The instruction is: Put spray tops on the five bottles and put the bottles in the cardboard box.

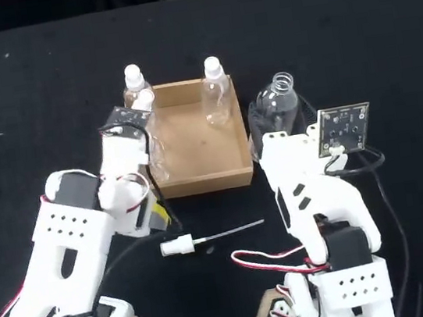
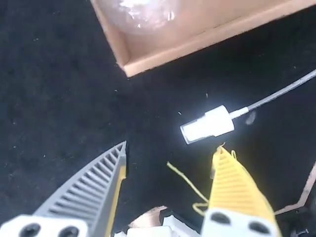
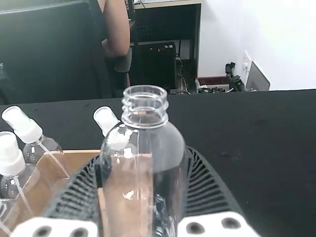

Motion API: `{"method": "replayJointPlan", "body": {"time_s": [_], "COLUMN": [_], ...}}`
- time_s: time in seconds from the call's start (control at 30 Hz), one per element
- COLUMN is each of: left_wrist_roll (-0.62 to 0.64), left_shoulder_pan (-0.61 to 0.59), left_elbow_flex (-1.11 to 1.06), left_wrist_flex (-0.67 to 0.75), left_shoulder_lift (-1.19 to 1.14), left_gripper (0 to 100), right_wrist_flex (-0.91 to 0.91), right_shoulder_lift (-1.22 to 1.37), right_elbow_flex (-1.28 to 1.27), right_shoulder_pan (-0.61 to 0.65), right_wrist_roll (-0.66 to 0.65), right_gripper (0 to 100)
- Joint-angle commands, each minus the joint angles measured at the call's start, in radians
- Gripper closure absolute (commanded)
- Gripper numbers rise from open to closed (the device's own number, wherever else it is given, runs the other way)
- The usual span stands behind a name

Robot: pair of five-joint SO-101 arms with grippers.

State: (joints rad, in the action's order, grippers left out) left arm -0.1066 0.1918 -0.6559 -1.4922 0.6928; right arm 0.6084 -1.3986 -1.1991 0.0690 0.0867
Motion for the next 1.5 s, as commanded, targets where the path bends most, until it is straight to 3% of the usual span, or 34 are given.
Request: {"method": "replayJointPlan", "body": {"time_s": [0.0, 0.27, 0.5, 0.7, 1.17, 1.47], "left_wrist_roll": [-0.008, -0.014, -0.249, -0.293, -0.296, -0.296], "left_shoulder_pan": [0.076, 0.268, 0.427, 0.426, 0.426, 0.426], "left_elbow_flex": [0.013, -0.065, -0.237, -0.315, -0.460, -0.479], "left_wrist_flex": [-0.037, -0.009, 0.138, 0.304, 0.519, 0.537], "left_shoulder_lift": [0.012, 0.011, 0.011, 0.011, -0.002, -0.002], "left_gripper": [80, 80, 80, 80, 80, 80], "right_wrist_flex": [-0.028, -0.031, -0.075, -0.083, -0.083, -0.083], "right_shoulder_lift": [-0.024, -0.025, -0.025, -0.025, -0.025, -0.025], "right_elbow_flex": [0.005, -0.004, 0.002, 0.004, 0.004, 0.002], "right_shoulder_pan": [-0.018, -0.020, -0.157, -0.196, -0.201, -0.201], "right_wrist_roll": [0.008, 0.009, 0.055, 0.071, 0.071, 0.072], "right_gripper": [98.8, 98.8, 98.8, 98.8, 98.8, 98.8]}}
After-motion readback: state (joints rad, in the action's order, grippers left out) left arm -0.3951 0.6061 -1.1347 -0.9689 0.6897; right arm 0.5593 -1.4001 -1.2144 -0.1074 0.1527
